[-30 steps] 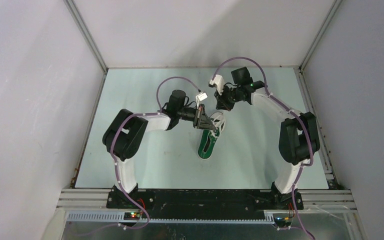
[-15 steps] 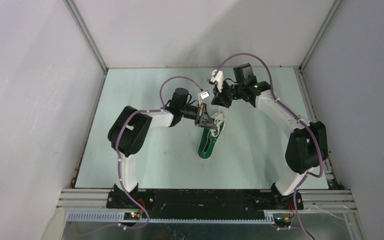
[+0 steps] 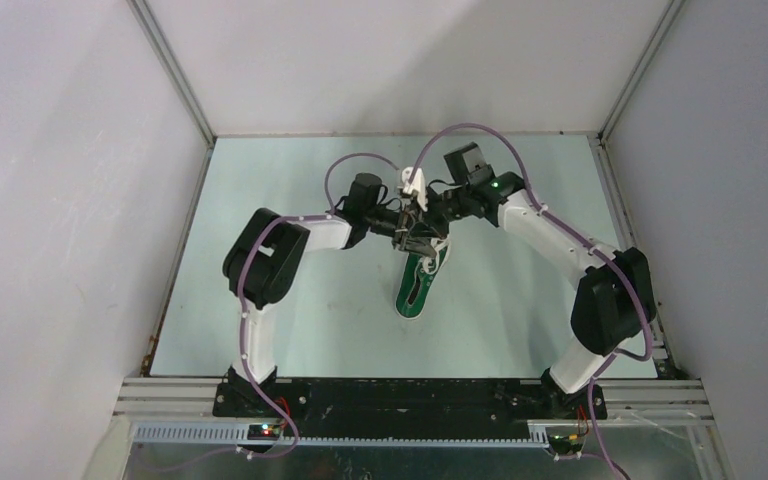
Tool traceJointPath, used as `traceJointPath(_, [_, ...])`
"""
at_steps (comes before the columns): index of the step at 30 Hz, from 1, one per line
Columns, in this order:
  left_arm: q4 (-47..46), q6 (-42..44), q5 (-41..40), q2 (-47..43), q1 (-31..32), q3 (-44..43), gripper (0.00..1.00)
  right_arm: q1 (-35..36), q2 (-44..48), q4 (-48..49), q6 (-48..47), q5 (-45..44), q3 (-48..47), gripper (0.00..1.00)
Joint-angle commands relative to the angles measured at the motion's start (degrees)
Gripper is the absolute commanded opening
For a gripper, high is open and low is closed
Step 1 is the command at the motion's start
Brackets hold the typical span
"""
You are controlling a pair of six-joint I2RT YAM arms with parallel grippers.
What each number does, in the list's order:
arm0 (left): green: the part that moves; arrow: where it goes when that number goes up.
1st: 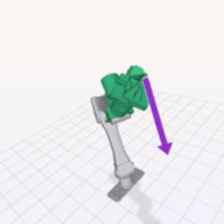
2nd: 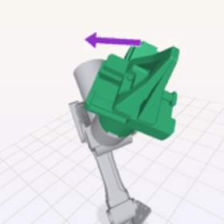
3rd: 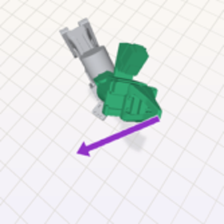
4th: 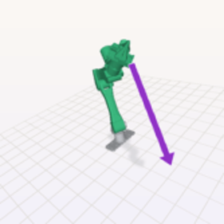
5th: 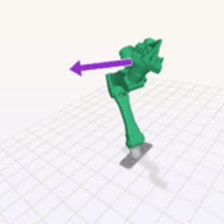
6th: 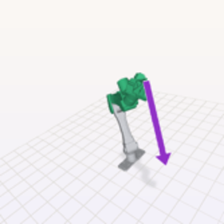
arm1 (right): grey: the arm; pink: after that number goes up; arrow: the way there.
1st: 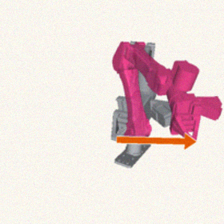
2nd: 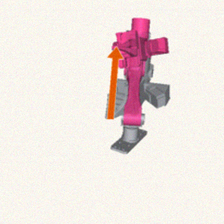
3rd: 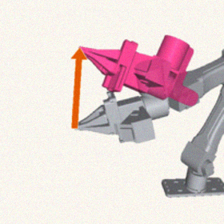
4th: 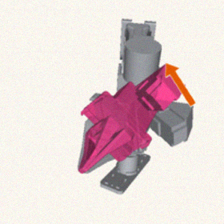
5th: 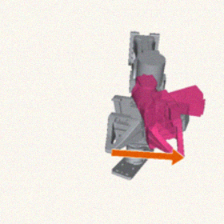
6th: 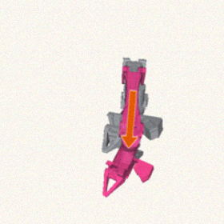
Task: Tie the shoes
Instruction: Wrap the shoelace around the shoelace.
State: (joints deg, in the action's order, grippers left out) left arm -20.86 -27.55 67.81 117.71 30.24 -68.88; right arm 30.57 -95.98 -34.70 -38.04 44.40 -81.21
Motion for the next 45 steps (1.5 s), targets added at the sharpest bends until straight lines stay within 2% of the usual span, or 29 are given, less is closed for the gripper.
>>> traceJointPath(1, [2.29,-0.54,1.61,0.91,0.0,-2.64,0.0,2.89,3.65,-3.41,-6.6,2.62,-0.18,0.0])
traceJointPath(6, [5.18,0.81,0.22,0.83,-0.16,-3.02,0.0,5.4,3.88,-9.6,-11.14,4.49,0.13,0.0])
traceJointPath(9, [5.78,1.28,0.68,0.54,-0.41,-3.1,0.0,5.83,2.64,-11.07,-9.01,3.19,0.54,0.0])
traceJointPath(15, [11.09,6.58,1.01,-1.81,-0.62,-2.28,0.0,0.58,2.9,-0.57,0.01,-0.68,1.78,0.0])
traceJointPath(22, [12.8,9.68,4.06,-2.44,-0.62,-2.76,0.0,-2.68,2.34,4.3,-11.45,-6.87,1.54,0.0])
traceJointPath(27, [12.72,9.95,6.57,-2.82,-0.34,-2.69,0.0,-1.75,-0.33,7.87,-14.94,-7.6,1.53,0.0])
traceJointPath(29, [17.69,14.08,2.49,-4.76,-0.28,-3.43,0.0,-0.45,-1.06,7.41,-15.98,-7.77,1.26,0.0])
traceJointPath(30, [27.76,16.38,-8.64,-5.73,0.21,-4.01,0.0,0.12,-1.18,6.83,-16.13,-7.8,1.28,0.0])
traceJointPath(32, [37.8,21.1,-24.89,-8.53,1.53,-5.39,0.0,0.21,-2.01,6.01,-15.26,-7.84,1.48,0.0])
traceJointPath(37, [45.17,22.66,-29.06,-9.29,2.76,-8.56,0.0,-1.52,-2.68,8.28,-12.03,-8.75,4.76,0.0])
traceJointPath(40, [47.81,23.49,-28.95,-8.98,3.3,-10.38,0.0,-2.55,-1.84,10.13,-11.45,-9.35,6.21,0.0])
traceJointPath(43, [45.89,23.99,-17.78,-9.05,3.71,-9.58,0.0,-3.36,-0.98,12.31,-11.02,-9.13,8.73,0.0])
traceJointPath(45, [48.51,24.86,-14.8,-7.55,3.66,-11.36,0.0,-3.57,-0.65,14.3,-11.19,-9.12,9.57,0.0])
